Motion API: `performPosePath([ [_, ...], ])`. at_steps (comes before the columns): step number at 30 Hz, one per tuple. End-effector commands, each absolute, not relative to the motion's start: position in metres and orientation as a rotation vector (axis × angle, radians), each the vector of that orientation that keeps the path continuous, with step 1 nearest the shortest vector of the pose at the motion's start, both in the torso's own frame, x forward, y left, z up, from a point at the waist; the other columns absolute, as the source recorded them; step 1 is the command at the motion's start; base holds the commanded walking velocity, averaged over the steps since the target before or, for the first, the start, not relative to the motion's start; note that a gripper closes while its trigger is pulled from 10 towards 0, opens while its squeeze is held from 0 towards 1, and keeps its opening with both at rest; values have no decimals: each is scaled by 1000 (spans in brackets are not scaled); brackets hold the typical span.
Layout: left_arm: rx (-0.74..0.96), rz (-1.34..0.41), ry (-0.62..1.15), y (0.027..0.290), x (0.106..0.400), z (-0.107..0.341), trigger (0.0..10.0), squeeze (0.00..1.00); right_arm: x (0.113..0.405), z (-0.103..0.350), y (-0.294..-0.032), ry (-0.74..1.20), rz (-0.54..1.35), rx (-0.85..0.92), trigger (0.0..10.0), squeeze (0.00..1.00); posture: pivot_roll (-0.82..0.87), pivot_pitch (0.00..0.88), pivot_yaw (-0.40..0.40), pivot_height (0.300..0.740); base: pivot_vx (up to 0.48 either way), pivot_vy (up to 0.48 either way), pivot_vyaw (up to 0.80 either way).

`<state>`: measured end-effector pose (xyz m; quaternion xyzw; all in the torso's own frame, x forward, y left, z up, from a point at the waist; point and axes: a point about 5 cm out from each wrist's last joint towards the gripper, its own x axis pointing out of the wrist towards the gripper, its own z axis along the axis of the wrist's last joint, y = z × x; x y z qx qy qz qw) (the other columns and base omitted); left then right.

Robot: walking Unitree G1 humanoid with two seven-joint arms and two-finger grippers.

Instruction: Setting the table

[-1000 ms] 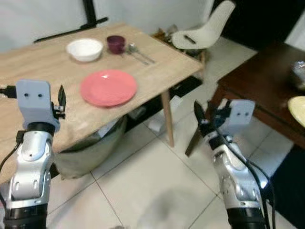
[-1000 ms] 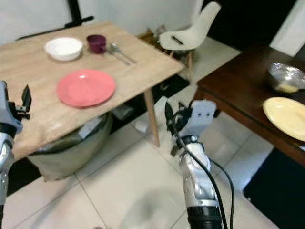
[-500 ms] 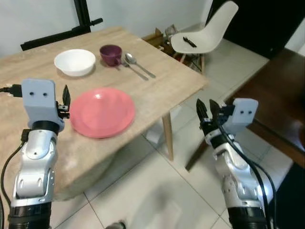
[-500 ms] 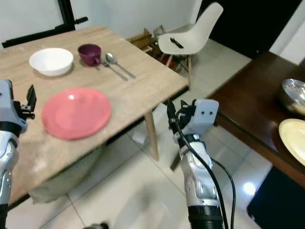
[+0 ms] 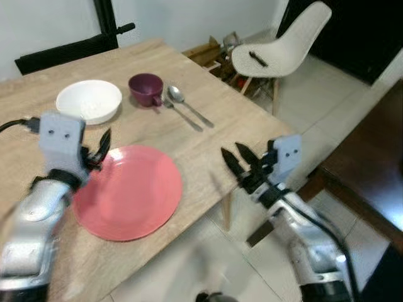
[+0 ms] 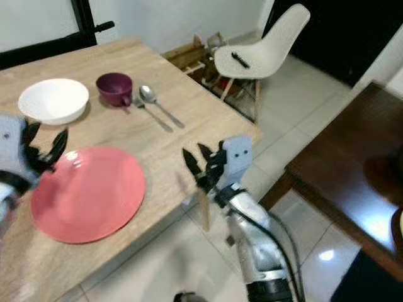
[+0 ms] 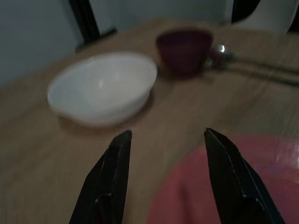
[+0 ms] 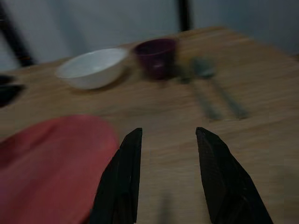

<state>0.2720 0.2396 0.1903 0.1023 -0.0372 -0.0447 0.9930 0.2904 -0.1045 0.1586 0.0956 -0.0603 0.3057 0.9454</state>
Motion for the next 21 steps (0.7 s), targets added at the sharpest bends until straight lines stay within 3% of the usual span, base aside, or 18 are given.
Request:
performPosePath([
  [1, 182, -112, -39, 243, 270, 182, 10000, 0, 288, 156, -107, -101, 650, 218, 10000, 0, -9, 32, -6, 740, 0, 0, 0],
  [5, 206, -102, 30, 254, 271, 164, 10000, 0, 285, 159, -101, -79, 738, 252, 10000, 0, -11, 33, -5, 740, 0, 0, 0],
  [12, 193, -241, 71, 241, 277, 151, 10000, 0, 298, 159, -90, -81, 704, 299, 10000, 0, -4, 50, -18, 740, 0, 0, 0],
  [21, 235, -226, 112, 247, 280, 133, 10000, 0, 305, 167, -77, -92, 735, 374, 10000, 0, -6, 60, -17, 740, 0, 0, 0],
])
